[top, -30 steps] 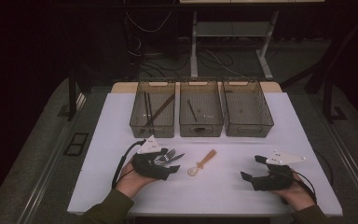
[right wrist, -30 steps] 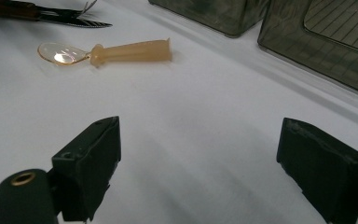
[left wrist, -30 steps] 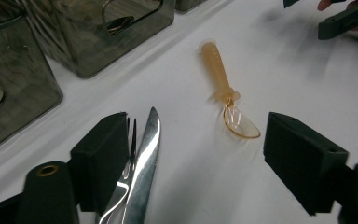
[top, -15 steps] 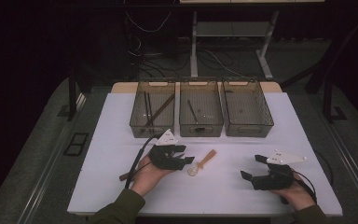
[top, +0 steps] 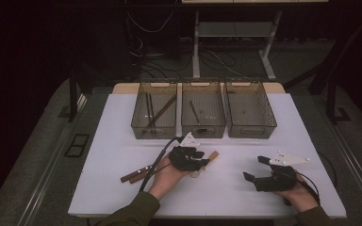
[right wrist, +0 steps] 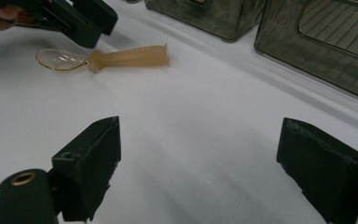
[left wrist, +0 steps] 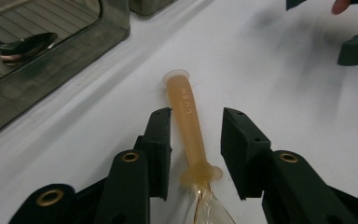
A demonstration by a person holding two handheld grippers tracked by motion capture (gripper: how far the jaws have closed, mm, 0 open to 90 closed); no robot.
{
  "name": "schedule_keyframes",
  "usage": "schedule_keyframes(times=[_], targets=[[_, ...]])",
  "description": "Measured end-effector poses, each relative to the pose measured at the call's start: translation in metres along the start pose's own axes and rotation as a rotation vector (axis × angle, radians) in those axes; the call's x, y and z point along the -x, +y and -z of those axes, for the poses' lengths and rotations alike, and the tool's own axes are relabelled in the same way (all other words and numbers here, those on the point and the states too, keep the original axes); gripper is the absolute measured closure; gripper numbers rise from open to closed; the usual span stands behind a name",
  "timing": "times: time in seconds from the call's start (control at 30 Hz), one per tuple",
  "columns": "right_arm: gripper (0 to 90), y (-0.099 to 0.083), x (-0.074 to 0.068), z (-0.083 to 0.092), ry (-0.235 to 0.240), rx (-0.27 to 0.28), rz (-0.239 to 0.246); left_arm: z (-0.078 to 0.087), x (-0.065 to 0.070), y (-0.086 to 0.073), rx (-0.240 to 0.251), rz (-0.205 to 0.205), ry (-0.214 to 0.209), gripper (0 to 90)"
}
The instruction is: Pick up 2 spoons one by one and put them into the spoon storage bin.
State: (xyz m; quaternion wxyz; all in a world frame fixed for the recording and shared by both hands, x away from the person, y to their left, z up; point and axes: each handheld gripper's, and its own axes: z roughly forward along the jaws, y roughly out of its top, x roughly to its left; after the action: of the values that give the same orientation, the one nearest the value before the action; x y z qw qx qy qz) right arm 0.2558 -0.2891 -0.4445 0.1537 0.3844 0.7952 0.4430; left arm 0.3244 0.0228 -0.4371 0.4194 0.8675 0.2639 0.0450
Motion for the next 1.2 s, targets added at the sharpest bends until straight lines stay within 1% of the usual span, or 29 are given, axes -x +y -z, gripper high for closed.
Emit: schedule_keyframes(times=[0.07,0.17,0.27,0.3,0.37,0.43,0.5,0.53,0.6,0.7,0.83,0.93,1.0,1.2], targets=[[13.8,0.0,0.0,0.0,-0.002,0.001,0.005,-0.006,0.001,0.0,-0.005,0.008,0.015,66.0],[13.8,0.0,0.0,0.0,-0.002,-0.001,0.005,-0.011,0.003,-0.001,-0.018,0.013,0.015,67.6],[13.8,0.0,0.0,0.0,-0.001,-0.003,0.007,-0.014,0.006,-0.001,-0.041,-0.009,0.018,68.0],[13.8,0.0,0.0,0.0,-0.001,-0.003,0.007,-0.015,0.007,-0.001,-0.055,-0.026,0.032,68.1],[13.8,0.0,0.0,-0.001,-0.002,-0.004,0.007,-0.017,0.009,-0.002,-0.059,-0.025,0.042,69.2],[13.8,0.0,0.0,-0.001,-0.002,-0.004,0.009,-0.018,0.009,-0.002,-0.076,-0.043,0.051,72.6],[13.8,0.0,0.0,0.0,-0.001,-0.004,0.009,-0.018,0.01,-0.002,-0.076,-0.042,0.056,72.9],[13.8,0.0,0.0,0.0,0.0,-0.003,0.009,-0.018,0.01,-0.002,-0.08,-0.053,0.06,72.9],[13.8,0.0,0.001,-0.001,-0.001,-0.004,0.009,-0.019,0.012,-0.003,-0.075,-0.056,0.068,72.8],[13.8,0.0,0.001,-0.001,-0.003,-0.005,0.007,-0.019,0.014,-0.003,-0.075,-0.072,0.08,72.4],[13.8,0.0,0.001,-0.001,-0.002,-0.004,0.006,-0.019,0.014,-0.003,-0.075,-0.076,0.086,75.1],[13.9,0.0,0.001,-0.001,-0.003,-0.004,0.008,-0.019,0.014,-0.004,-0.066,-0.085,0.087,77.1],[13.8,0.0,0.001,-0.001,-0.003,-0.003,0.009,-0.018,0.014,-0.003,-0.073,-0.1,0.091,77.3],[13.8,0.0,0.001,-0.001,-0.001,-0.001,0.008,-0.017,0.013,-0.004,-0.064,-0.094,0.074,77.4]])
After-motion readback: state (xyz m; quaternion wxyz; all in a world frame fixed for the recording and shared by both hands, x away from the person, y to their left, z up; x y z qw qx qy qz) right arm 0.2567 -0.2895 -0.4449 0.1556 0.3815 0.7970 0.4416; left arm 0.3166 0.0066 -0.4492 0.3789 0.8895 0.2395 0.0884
